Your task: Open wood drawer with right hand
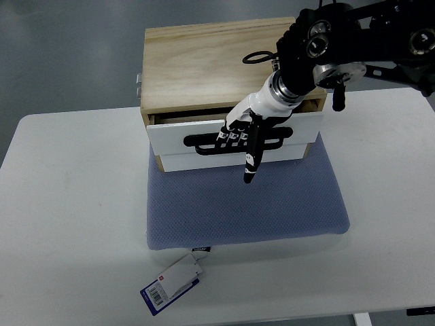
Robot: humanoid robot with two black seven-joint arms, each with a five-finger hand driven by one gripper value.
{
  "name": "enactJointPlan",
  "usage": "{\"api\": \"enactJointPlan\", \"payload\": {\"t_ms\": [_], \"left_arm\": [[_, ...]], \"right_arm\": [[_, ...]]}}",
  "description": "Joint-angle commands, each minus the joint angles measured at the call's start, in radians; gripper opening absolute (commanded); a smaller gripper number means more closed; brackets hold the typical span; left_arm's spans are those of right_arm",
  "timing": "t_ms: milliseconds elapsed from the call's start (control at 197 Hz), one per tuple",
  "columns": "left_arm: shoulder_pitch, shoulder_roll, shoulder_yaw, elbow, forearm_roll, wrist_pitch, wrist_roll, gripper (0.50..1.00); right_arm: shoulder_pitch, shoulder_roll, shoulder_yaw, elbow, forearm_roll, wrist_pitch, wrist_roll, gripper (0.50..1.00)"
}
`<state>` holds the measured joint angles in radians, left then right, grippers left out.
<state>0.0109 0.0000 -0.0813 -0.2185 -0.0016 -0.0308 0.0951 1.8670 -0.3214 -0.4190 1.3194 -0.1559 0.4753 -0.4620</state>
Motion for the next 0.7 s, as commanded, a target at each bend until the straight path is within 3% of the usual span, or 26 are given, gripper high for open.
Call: {"api": "enactJointPlan", "payload": {"t_ms": [0,422,697], "left_arm": [[0.000,0.000,0.000,-0.001,0.000,0.000,0.000,1.000],[0.000,0.000,-0.002,-0.001,0.000,0.000,0.000,1.000],[0.000,0.000,-0.002,0.001,0.000,0.002,0.000,1.000]], "right_arm": [[0.001,-0.004,0.002,0.014,0.007,0.005,0.002,0.944],[0.023,-0.079,0.036,0.139,0.027,0.042,0.003,0.944],[0.023,-0.093,0.036,0.166,0.027,0.063,0.003,0.944]]}}
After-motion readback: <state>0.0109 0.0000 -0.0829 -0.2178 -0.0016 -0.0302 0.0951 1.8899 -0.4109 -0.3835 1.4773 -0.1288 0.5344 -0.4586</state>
